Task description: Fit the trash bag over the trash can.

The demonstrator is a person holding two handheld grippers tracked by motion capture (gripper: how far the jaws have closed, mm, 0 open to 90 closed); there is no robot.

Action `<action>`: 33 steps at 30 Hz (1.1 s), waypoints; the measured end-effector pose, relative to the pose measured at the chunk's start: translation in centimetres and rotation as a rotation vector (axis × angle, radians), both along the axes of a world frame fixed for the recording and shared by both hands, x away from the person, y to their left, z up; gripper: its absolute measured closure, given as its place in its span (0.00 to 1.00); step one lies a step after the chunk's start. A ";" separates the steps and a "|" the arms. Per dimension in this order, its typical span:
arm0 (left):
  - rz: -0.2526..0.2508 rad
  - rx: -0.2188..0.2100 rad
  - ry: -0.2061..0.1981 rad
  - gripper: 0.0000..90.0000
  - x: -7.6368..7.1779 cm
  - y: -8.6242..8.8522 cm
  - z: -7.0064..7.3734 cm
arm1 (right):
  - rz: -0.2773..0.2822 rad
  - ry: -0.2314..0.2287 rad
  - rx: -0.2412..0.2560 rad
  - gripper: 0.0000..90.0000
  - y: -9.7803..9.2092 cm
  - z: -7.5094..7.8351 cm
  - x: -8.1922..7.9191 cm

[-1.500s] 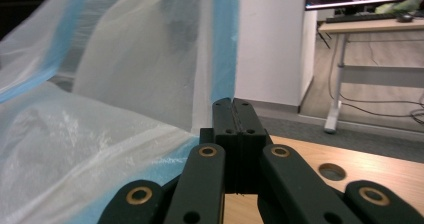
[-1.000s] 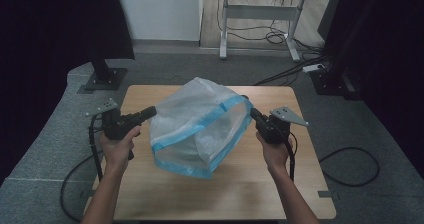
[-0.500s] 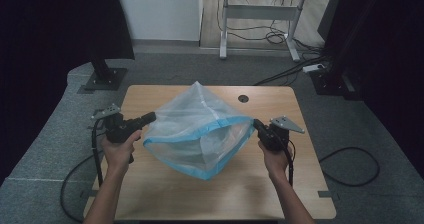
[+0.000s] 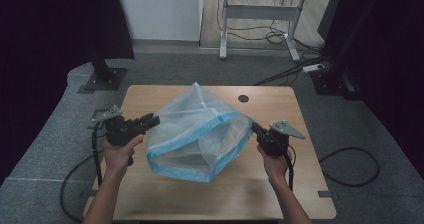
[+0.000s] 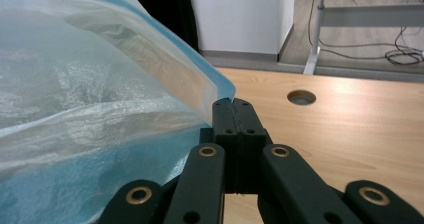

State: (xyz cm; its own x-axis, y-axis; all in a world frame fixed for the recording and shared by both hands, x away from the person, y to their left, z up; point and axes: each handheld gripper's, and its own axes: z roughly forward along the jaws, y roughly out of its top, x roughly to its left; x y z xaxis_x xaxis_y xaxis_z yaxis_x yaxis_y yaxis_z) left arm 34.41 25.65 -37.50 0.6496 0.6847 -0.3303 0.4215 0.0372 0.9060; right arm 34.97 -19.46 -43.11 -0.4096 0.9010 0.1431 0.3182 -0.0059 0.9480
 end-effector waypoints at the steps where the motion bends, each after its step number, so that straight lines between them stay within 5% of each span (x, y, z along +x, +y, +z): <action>1: -0.002 0.011 -0.011 0.57 -0.3 -0.1 0.3 | 0.002 -0.004 0.000 0.99 0.1 0.2 -0.1; 9: -0.015 0.119 -0.065 0.40 -3.0 -0.9 2.2 | -0.002 -0.003 0.001 0.99 0.1 0.9 -0.3; 15: -0.045 0.159 -0.099 0.36 -5.6 -1.1 1.9 | 0.000 0.005 0.002 0.99 0.1 0.7 -0.3; 23: -0.096 0.170 -0.081 0.31 -7.7 -1.6 0.6 | 0.002 0.012 0.004 0.99 0.2 0.7 -0.3; 33: -0.122 0.252 -0.046 0.22 -8.5 -2.8 -1.1 | 0.000 0.018 0.014 0.99 0.1 0.6 -0.3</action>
State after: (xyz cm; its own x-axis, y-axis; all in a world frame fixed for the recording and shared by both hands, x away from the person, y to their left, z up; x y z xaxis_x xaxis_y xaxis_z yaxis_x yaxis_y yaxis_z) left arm 25.91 22.90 -38.55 0.7424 0.6577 -0.1276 0.3673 -0.2403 0.8985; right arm 34.71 -19.39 -42.49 -0.4068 0.8989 0.1626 0.3351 -0.0188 0.9420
